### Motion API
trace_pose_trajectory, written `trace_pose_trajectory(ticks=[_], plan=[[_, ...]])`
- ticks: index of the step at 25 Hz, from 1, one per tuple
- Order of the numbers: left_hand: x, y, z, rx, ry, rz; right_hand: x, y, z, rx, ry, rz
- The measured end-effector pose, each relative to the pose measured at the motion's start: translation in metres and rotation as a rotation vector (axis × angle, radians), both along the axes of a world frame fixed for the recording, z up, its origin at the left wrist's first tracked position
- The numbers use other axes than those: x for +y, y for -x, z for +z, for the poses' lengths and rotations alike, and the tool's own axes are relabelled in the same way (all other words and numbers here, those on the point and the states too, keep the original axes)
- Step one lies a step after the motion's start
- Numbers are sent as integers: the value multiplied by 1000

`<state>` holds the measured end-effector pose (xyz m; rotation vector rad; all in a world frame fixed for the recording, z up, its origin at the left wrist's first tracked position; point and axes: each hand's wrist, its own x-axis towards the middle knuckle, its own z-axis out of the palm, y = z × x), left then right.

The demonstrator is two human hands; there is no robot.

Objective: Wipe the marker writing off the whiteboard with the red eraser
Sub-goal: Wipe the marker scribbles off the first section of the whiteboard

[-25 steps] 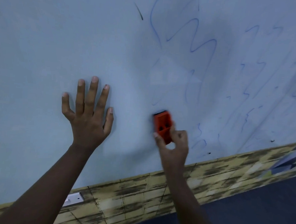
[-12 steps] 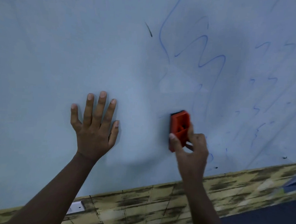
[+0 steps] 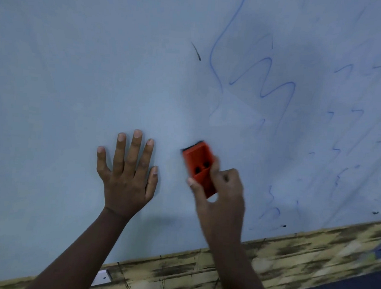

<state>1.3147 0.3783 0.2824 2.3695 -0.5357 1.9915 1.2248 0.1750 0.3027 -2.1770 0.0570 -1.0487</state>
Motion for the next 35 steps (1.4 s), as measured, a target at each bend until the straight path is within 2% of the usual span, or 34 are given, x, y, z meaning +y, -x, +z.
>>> trace_pose_trajectory(ticks=[3,5,7,12,14,17,21,23,27,29,35], plan=[[1,-1,-1,-5,-10,1,31,6,-15,10,285,0],[3,-2,-2,-15,-22,3,21,3,-9,-39,300,-23],[4,-3,-4,-19,-20,-3,-7,-3,4,-74,178,-83],[4,-2,-5,-11,-14,13,-99,-9,22,-57,-401,-133],[3,0,-4,5,-5,17,-119,-8,23,-24,-480,-141],[-4,7,-5,56,52,1,-104,-8,25,-44,-391,-147],[-8,19,12,45,108,9,-22,-10,30,-136,12,-76],[2,21,38,2,73,35,7,-10,33,-188,144,-41],[21,19,104,-46,117,36,11,-18,48,-264,236,-15],[29,14,128,-43,143,42,-4,-20,57,-276,168,-31],[38,3,127,-28,94,97,-95,-25,65,-308,-344,-97]])
